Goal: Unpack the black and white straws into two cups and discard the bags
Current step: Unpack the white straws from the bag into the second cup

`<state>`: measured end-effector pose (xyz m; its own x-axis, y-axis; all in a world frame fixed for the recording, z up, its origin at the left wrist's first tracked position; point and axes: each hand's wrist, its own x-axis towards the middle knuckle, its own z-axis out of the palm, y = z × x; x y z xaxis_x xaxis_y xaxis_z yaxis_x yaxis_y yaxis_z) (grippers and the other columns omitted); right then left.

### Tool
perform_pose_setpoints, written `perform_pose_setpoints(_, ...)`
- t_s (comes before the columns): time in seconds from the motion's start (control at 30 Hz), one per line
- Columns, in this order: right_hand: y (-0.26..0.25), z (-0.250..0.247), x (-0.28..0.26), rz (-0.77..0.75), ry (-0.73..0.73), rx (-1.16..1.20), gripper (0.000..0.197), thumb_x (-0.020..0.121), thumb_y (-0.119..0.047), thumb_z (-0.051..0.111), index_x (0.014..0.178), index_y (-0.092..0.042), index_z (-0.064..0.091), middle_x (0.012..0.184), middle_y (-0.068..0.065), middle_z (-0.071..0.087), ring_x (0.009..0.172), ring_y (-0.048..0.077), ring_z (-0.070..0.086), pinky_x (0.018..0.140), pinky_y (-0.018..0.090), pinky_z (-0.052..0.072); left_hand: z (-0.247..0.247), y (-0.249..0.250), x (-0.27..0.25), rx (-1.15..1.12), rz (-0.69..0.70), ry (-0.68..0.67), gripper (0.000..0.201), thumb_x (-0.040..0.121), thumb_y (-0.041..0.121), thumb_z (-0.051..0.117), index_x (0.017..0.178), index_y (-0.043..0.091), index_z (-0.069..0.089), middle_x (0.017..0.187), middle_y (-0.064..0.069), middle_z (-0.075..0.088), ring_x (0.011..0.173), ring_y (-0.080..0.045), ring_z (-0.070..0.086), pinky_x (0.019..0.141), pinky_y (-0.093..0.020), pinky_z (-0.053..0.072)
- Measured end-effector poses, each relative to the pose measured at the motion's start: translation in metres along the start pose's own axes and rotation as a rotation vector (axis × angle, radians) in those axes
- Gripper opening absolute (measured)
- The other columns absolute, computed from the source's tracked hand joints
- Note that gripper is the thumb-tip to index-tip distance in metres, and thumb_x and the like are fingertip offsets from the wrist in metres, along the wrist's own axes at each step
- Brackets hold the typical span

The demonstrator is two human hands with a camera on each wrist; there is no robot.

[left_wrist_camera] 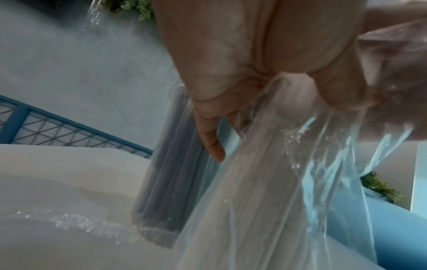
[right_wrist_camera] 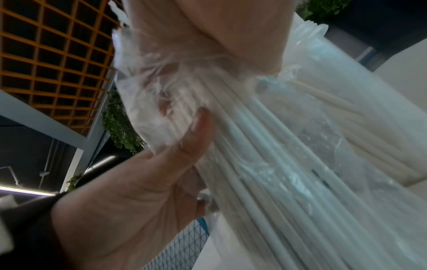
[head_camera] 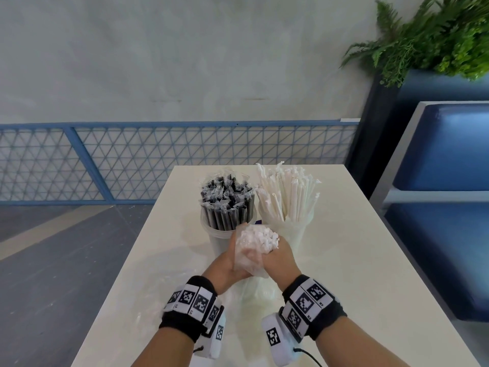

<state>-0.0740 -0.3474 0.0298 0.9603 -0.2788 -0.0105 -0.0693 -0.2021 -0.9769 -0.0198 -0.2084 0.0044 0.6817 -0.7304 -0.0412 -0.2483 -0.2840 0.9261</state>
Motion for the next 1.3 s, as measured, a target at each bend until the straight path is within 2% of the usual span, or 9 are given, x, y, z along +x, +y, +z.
perform_pose_setpoints(0.17, -0.004, -0.007, 0.009, -0.012, 0.114, 0.063, 0.014, 0.078, -0.001, 0.069, 0.082, -0.011, 0.060, 0.071, -0.007, 0.061, 0.061, -0.006, 0.061, 0.056, 0.007, 0.045, 0.004, 0.006, -0.010, 0.146, 0.002, 0.055, 0.076, 0.092, 0.035, 0.051, 0.148, 0.029, -0.001, 0.137, 0.019, 0.036, 0.127, -0.003, 0.041, 0.095, -0.003, 0.031)
perform_pose_setpoints(0.23, -0.002, -0.013, 0.008, -0.012, 0.166, 0.150, 0.015, 0.077, -0.001, 0.071, 0.088, -0.006, 0.063, 0.074, -0.003, 0.065, 0.062, -0.002, 0.062, 0.056, 0.010, 0.047, 0.006, 0.010, -0.012, 0.142, 0.036, 0.145, 0.061, 0.094, 0.036, 0.044, 0.146, 0.035, 0.012, 0.138, 0.020, 0.037, 0.126, 0.000, 0.039, 0.098, -0.009, 0.033)
perform_pose_setpoints(0.4, 0.000, -0.008, 0.002, 0.014, 0.071, 0.168, 0.029, 0.073, 0.000, 0.074, 0.098, -0.004, 0.062, 0.080, -0.004, 0.065, 0.068, -0.003, 0.064, 0.060, 0.008, 0.048, 0.009, 0.005, -0.008, 0.238, 0.065, 0.293, 0.030, 0.097, 0.017, 0.044, 0.123, 0.018, 0.058, 0.112, 0.007, 0.065, 0.106, -0.013, 0.062, 0.082, -0.003, 0.040)
perform_pose_setpoints(0.57, 0.001, -0.006, 0.003, 0.034, 0.068, 0.167, 0.027, 0.070, 0.003, 0.075, 0.090, -0.011, 0.064, 0.078, -0.006, 0.065, 0.071, 0.003, 0.064, 0.061, 0.010, 0.050, 0.008, 0.007, -0.004, 0.452, 0.061, 0.232, 0.028, 0.097, 0.016, 0.042, 0.117, 0.013, 0.062, 0.104, -0.010, 0.070, 0.096, -0.023, 0.064, 0.084, -0.030, 0.048)
perform_pose_setpoints(0.7, -0.007, -0.007, 0.002, 0.040, 0.201, 0.179, 0.016, 0.072, -0.001, 0.074, 0.080, -0.008, 0.062, 0.072, 0.003, 0.064, 0.071, 0.018, 0.062, 0.061, 0.019, 0.051, 0.007, 0.002, -0.005, 0.486, 0.051, 0.222, 0.029, 0.097, 0.021, 0.042, 0.116, 0.016, 0.062, 0.104, -0.007, 0.070, 0.096, -0.021, 0.064, 0.082, -0.026, 0.046)
perform_pose_setpoints(0.9, -0.031, -0.031, 0.014, 0.054, 0.332, 0.377, 0.062, 0.069, -0.015, 0.080, 0.120, 0.002, 0.048, 0.115, 0.014, 0.062, 0.104, 0.028, 0.062, 0.076, 0.027, 0.051, 0.006, -0.023, -0.008, 0.416, -0.115, 0.235, 0.026, 0.097, 0.019, 0.041, 0.109, 0.006, 0.060, 0.100, -0.014, 0.069, 0.093, -0.028, 0.064, 0.086, -0.031, 0.048)
perform_pose_setpoints(1.1, -0.063, -0.048, 0.017, 0.013, 0.408, 0.511, 0.098, 0.046, -0.035, 0.085, 0.126, 0.006, 0.044, 0.117, 0.020, 0.061, 0.106, 0.032, 0.062, 0.091, 0.046, 0.052, 0.001, -0.027, -0.005, 0.371, -0.172, 0.234, 0.029, 0.098, 0.024, 0.040, 0.109, 0.007, 0.060, 0.098, -0.014, 0.070, 0.093, -0.027, 0.064, 0.086, -0.031, 0.048)
perform_pose_setpoints(1.2, -0.072, -0.055, 0.015, -0.031, 0.391, 0.542, 0.076, 0.056, -0.024, 0.083, 0.118, 0.008, 0.051, 0.107, 0.019, 0.065, 0.095, 0.028, 0.066, 0.081, 0.039, 0.056, -0.002, -0.021, -0.007, 0.381, -0.172, 0.233, 0.029, 0.098, 0.023, 0.040, 0.110, 0.008, 0.061, 0.101, -0.012, 0.070, 0.097, -0.027, 0.064, 0.085, -0.029, 0.046)
perform_pose_setpoints(1.3, -0.074, -0.061, 0.012, -0.062, 0.383, 0.529, 0.051, 0.068, -0.009, 0.078, 0.109, 0.010, 0.056, 0.098, 0.019, 0.067, 0.089, 0.028, 0.067, 0.077, 0.037, 0.055, -0.002, -0.001, -0.013, 0.293, -0.038, 0.222, 0.041, 0.095, 0.026, 0.046, 0.136, 0.021, 0.043, 0.130, 0.008, 0.052, 0.122, -0.011, 0.050, 0.097, -0.018, 0.037)
